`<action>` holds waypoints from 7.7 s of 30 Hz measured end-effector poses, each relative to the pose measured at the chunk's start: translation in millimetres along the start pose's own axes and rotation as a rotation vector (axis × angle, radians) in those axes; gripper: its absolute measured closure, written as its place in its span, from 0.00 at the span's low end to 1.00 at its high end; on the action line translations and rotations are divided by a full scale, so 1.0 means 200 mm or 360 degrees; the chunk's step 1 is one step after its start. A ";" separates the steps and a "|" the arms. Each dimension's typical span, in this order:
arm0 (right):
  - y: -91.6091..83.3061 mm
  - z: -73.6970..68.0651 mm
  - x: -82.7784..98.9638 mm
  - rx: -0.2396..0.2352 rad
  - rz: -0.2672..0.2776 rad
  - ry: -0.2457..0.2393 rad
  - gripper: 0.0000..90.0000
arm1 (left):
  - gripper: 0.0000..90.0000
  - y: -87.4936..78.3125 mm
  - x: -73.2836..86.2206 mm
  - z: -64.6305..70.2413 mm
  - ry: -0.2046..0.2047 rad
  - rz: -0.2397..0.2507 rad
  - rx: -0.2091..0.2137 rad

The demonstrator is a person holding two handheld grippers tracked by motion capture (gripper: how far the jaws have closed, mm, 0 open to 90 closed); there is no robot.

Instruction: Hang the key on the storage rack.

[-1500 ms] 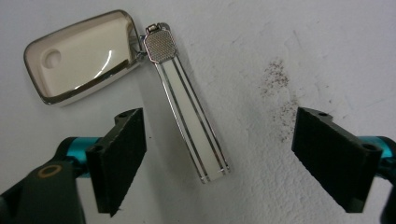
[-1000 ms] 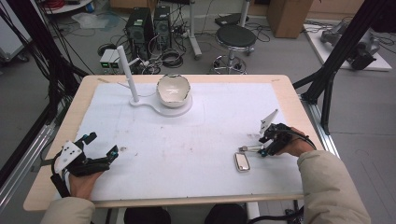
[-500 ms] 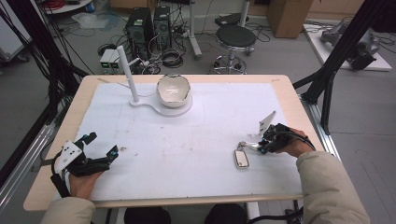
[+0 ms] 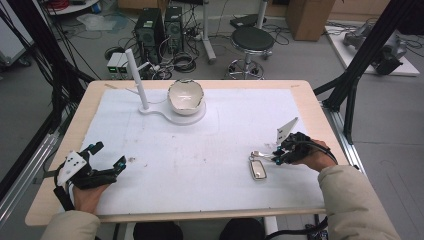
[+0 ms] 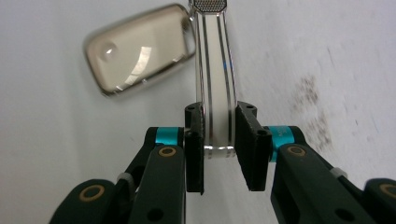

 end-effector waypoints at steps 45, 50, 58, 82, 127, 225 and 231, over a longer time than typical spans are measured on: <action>-0.13 -0.29 -0.80 0.0004 0.0524 -0.0169 0.83 | 0.02 0.54 -0.83 0.35 0.0391 -0.0477 0.1083; -0.15 -0.29 -0.85 0.0002 0.0524 -0.0189 0.83 | 0.02 0.63 -0.86 0.46 0.0507 -0.0609 0.1244; -0.13 -0.31 -0.91 -0.0001 0.0484 -0.0203 0.83 | 0.02 0.72 -0.85 0.58 0.0606 -0.0719 0.1340; -0.06 -0.31 -0.98 -0.0084 0.0420 -0.0268 0.83 | 0.40 0.81 -0.72 0.67 0.0684 -0.1024 0.1420; -0.14 -0.17 -0.66 0.0133 0.1085 0.0194 0.01 | 0.82 0.74 -0.78 0.37 0.0468 -0.0821 0.1228; 0.19 -0.34 0.17 0.0701 0.1507 0.0532 0.01 | 0.02 0.55 -0.53 -0.44 -0.0214 -0.0232 0.0159; 0.19 -0.34 0.17 0.0697 0.1503 0.0526 0.01 | 0.02 0.41 -0.50 -0.30 -0.0061 -0.0173 0.0237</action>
Point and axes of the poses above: each handheld gripper's, and its own axes: y roughly forward along the jaws, x roughly out of its underside, z roughly to its right, the point moved 1 cm from there along y, roughly forward along the jaws, and after that the axes turned 1 degree about -x, right-handed, at the moved point
